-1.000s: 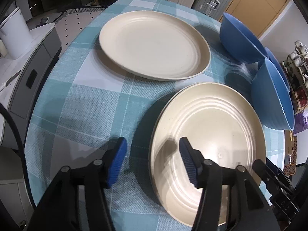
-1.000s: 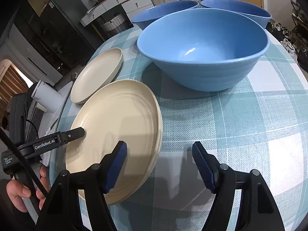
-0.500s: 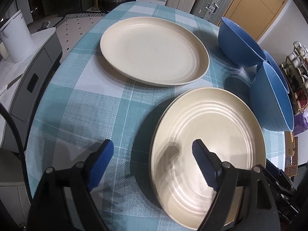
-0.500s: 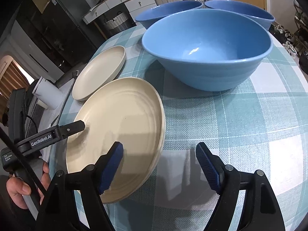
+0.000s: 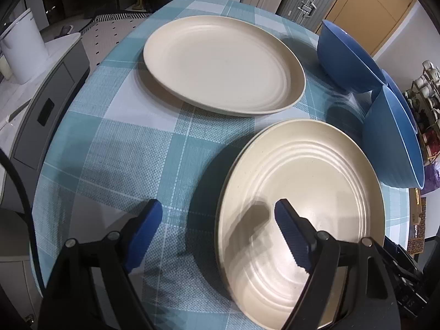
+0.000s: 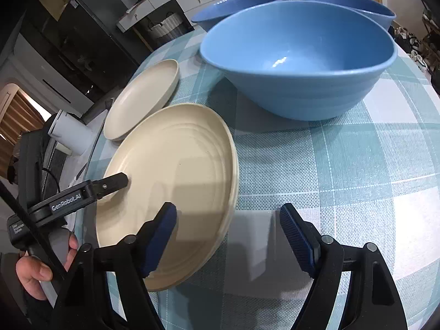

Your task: Organize plates and bowls

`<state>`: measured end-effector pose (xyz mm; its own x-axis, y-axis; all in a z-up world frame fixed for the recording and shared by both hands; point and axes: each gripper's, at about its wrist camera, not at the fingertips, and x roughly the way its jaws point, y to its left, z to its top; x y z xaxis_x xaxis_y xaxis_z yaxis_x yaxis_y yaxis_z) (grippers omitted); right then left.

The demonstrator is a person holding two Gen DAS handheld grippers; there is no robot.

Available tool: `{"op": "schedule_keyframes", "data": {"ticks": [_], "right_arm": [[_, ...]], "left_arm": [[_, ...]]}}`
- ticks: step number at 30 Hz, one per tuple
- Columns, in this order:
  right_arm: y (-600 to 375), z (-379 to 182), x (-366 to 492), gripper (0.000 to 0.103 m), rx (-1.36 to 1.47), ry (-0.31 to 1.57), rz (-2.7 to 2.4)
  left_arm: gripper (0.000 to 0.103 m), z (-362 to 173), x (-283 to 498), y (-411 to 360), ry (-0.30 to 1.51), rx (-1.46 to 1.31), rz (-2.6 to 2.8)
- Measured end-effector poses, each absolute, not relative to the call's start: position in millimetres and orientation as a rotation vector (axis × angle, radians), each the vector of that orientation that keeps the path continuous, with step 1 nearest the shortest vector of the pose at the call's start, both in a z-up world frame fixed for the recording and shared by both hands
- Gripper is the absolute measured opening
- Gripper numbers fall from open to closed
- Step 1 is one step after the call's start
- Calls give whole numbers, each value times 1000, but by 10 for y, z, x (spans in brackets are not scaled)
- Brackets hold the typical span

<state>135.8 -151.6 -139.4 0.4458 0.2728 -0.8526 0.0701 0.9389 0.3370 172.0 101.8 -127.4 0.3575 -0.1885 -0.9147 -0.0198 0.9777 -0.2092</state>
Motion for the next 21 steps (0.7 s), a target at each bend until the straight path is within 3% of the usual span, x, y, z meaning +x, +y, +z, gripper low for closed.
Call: {"op": "schedule_keyframes", "data": {"ticks": [8, 16, 18, 21], "right_arm": [[-1474, -1450, 1414, 69, 334, 1103, 121], [-1456, -1461, 1438, 47, 306, 1114, 129], [-1432, -1474, 1446, 36, 315, 1119, 151], [-1395, -1487, 1458, 30, 332, 1129, 187]], "left_arm": [[84, -1278, 1717, 989, 1199, -187, -116], [82, -1259, 1692, 979, 1190, -243, -173], [81, -1257, 1680, 949, 1193, -246, -194], [74, -1242, 1654, 899, 1201, -229, -208]]}}
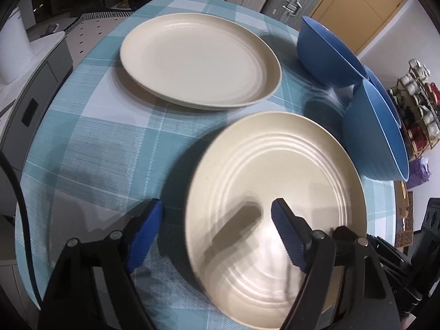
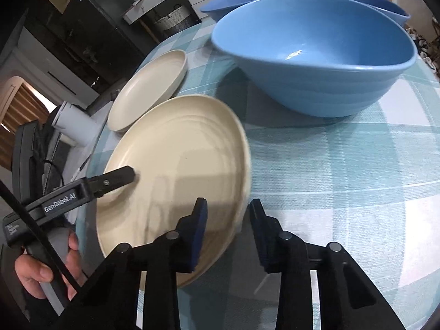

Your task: Organize plates and bowls

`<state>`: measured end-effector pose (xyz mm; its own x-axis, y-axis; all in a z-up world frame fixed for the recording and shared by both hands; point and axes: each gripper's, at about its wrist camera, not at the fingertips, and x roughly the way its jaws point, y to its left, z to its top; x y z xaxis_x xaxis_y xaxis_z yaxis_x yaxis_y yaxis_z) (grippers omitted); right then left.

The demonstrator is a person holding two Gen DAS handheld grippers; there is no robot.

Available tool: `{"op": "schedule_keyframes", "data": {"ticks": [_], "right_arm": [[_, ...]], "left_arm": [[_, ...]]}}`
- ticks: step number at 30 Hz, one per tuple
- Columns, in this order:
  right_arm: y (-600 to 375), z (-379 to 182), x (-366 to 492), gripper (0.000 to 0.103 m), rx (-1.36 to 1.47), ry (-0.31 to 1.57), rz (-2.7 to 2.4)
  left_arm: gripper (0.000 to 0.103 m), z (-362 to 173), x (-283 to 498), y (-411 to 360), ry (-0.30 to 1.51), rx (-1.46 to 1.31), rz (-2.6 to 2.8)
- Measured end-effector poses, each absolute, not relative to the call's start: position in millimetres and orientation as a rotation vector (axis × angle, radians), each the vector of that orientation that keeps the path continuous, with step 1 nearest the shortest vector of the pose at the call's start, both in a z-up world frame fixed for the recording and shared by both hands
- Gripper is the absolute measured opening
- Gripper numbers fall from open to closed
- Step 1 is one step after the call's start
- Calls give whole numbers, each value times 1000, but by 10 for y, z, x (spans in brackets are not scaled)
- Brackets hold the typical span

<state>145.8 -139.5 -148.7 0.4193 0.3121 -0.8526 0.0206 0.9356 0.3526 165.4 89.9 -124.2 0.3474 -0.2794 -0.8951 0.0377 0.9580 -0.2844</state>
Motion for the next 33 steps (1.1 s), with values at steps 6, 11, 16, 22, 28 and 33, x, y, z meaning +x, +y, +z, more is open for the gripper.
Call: {"op": "schedule_keyframes", "data": {"ticks": [6, 11, 16, 22, 28, 33], "right_arm": [[-1374, -1490, 1456, 29, 325, 1125, 195], [-1404, -1490, 1444, 28, 331, 1126, 195], [-1401, -1481, 1442, 27, 324, 1127, 198], [-1367, -1469, 1448, 27, 305, 1125, 208], [-1273, -1464, 1432, 27, 267, 1126, 248], [-1128, -1462, 1387, 27, 235, 1133, 285]], "left_arm": [[52, -1212, 1616, 855, 1215, -210, -228], [46, -1209, 1603, 900, 1221, -219, -216], [41, -1213, 1589, 898, 1226, -186, -207], [41, -1209, 1559, 924, 1231, -184, -201], [41, -1204, 1431, 1082, 1242, -214, -156], [41, -1211, 1303, 1233, 1241, -240, -114]]}}
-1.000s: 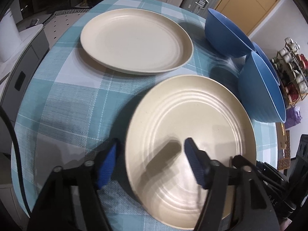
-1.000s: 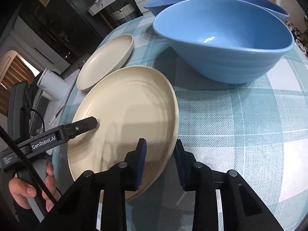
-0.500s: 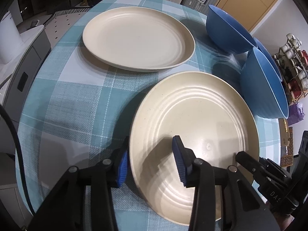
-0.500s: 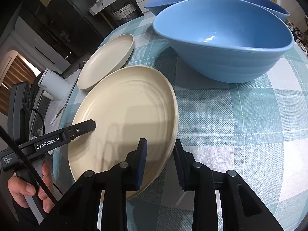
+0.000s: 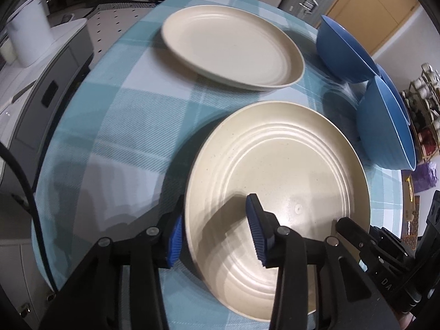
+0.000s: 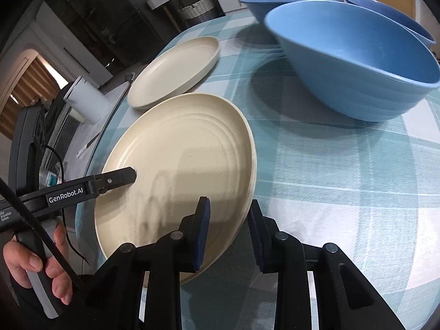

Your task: Organize plates and bowls

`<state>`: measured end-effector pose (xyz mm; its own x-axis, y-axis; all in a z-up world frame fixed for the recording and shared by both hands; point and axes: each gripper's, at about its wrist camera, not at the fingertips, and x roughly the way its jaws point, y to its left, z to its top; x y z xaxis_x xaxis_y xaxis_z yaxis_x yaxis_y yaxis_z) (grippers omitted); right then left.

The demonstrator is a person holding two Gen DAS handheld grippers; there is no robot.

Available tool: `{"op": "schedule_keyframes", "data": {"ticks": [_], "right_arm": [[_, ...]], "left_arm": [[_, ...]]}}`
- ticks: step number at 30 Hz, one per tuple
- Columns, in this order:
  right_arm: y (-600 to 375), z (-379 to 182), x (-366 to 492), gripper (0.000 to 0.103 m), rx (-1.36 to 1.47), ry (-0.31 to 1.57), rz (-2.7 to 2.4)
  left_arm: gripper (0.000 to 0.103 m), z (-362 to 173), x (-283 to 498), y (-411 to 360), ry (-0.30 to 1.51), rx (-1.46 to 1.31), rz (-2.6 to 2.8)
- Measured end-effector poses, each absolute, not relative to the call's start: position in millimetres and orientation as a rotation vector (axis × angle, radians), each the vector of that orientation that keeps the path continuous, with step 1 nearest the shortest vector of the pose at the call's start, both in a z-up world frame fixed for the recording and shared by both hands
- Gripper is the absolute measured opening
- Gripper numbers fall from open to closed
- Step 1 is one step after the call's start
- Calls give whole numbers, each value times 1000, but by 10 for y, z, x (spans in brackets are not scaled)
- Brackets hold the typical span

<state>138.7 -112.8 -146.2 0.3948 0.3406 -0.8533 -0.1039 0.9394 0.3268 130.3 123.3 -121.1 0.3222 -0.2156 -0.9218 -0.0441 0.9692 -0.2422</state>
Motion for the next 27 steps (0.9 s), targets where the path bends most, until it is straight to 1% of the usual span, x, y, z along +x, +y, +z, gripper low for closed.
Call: {"op": "schedule_keyframes", "data": {"ticks": [13, 27], "right_arm": [[-821, -1460, 1249, 27, 168, 1133, 351], [-720, -1488, 1296, 27, 163, 1131, 378]], "left_arm": [[43, -1188, 1008, 1414, 1198, -210, -25], [44, -1176, 1017, 1437, 1168, -162, 5]]}}
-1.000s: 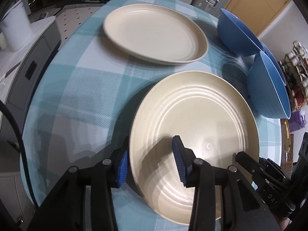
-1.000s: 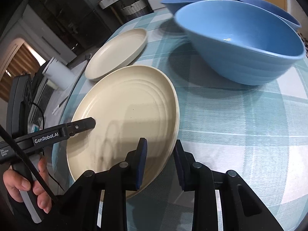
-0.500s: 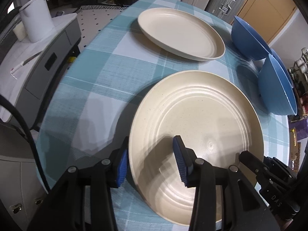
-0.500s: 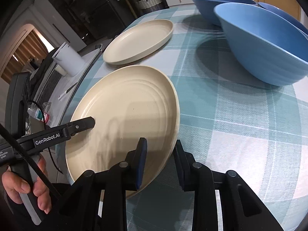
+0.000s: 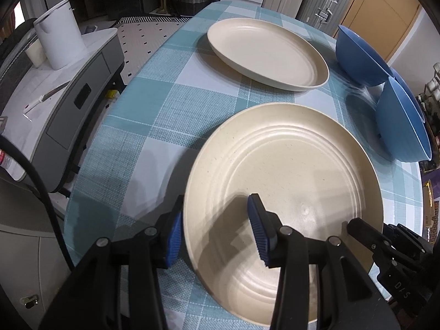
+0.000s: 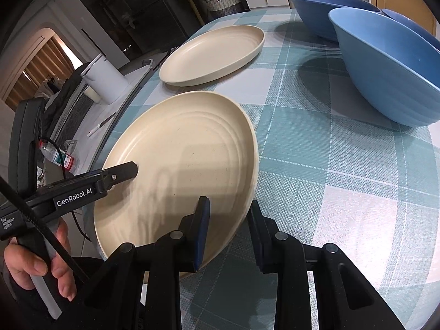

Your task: Organize plates and bowls

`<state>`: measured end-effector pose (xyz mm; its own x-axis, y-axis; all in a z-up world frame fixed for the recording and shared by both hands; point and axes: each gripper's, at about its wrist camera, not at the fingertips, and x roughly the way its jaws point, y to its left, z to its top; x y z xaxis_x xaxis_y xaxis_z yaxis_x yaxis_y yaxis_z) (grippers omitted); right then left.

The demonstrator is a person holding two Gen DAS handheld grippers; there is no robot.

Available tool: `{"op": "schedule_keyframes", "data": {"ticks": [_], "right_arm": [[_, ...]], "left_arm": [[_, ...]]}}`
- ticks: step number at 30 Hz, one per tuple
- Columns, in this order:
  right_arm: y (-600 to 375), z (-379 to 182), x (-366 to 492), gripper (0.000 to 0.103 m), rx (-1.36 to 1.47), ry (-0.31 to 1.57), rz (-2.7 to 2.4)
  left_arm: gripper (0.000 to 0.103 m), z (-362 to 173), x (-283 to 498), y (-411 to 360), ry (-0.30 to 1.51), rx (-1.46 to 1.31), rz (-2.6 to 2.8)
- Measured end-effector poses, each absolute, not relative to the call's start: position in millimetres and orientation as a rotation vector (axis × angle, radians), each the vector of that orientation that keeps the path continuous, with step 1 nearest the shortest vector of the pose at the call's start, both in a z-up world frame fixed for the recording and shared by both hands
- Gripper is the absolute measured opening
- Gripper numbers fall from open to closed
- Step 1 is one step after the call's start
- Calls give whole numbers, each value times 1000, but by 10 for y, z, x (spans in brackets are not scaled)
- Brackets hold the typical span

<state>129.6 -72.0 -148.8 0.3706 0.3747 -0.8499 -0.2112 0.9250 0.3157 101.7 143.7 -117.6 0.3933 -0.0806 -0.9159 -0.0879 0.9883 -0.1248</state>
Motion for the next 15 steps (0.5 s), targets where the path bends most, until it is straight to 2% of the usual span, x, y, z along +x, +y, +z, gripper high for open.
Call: {"op": "schedule_keyframes", "data": {"ticks": [15], "right_arm": [[-715, -1469, 1252, 29, 119, 1112, 394]], "left_arm": [[48, -1180, 1042, 1449, 1166, -145, 20]]}}
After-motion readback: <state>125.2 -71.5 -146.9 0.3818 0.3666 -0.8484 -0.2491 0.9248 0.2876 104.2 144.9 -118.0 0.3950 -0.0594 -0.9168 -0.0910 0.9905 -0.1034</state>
